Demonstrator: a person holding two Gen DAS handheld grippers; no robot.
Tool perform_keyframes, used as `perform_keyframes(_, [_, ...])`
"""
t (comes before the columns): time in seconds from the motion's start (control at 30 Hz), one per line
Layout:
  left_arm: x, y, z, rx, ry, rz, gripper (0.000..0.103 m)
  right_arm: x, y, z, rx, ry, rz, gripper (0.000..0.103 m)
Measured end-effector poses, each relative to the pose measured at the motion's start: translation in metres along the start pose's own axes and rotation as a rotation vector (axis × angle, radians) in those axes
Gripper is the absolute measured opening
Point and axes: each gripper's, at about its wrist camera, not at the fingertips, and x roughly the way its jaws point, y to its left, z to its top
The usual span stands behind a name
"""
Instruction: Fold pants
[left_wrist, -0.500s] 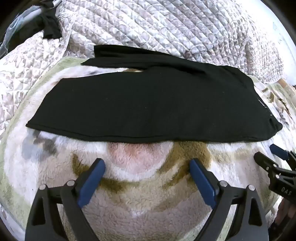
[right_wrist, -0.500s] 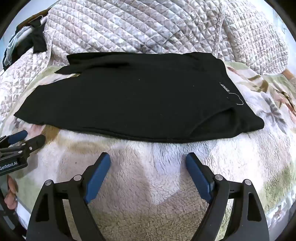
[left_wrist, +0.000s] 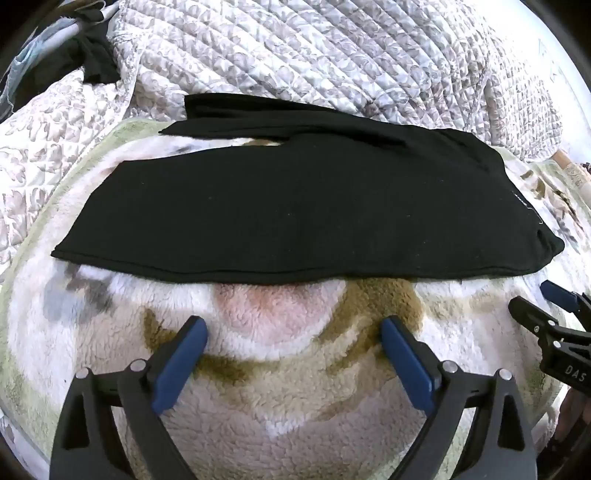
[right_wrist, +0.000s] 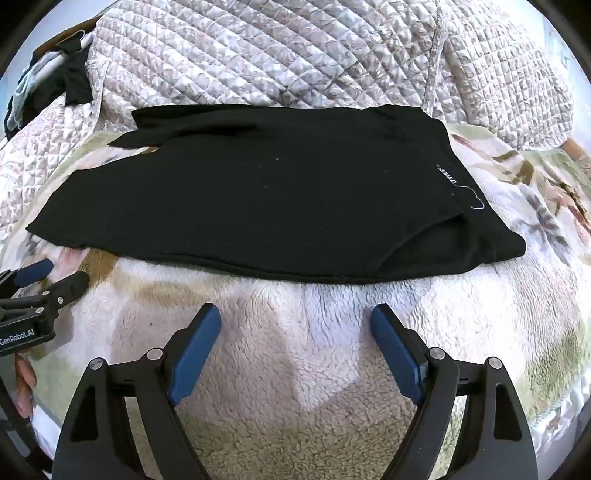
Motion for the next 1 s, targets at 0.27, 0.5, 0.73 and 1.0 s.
perform_keyframes(0.27, [0.0008,0.0001,-0.0001,-0.001,0.001,0.000,0.097,-0.0023,-0.0009,-0.0005,-0.001,-0.005,-0.009,0.084])
perform_keyframes(0.5, [0.0008,0.0000,-0.0001,0.000,0.000,0.001,0.097,-0.0005,-0.0036,0.0014,-0.003,-0.007,-0.011,0.084])
perform_keyframes(0.73, [0.0009,0.0004,-0.0003,-0.001,0.000,0.001,0.097,-0.0006,-0.0030,0.0014,-0.004,-0.009,-0.013,0.084])
perform_keyframes(1.0, [0.0010,0.0000,-0.0005,0.000,-0.001,0.001,0.097,-0.0007,-0.0027,0.0015,-0.003,-0.010,-0.015,0.084])
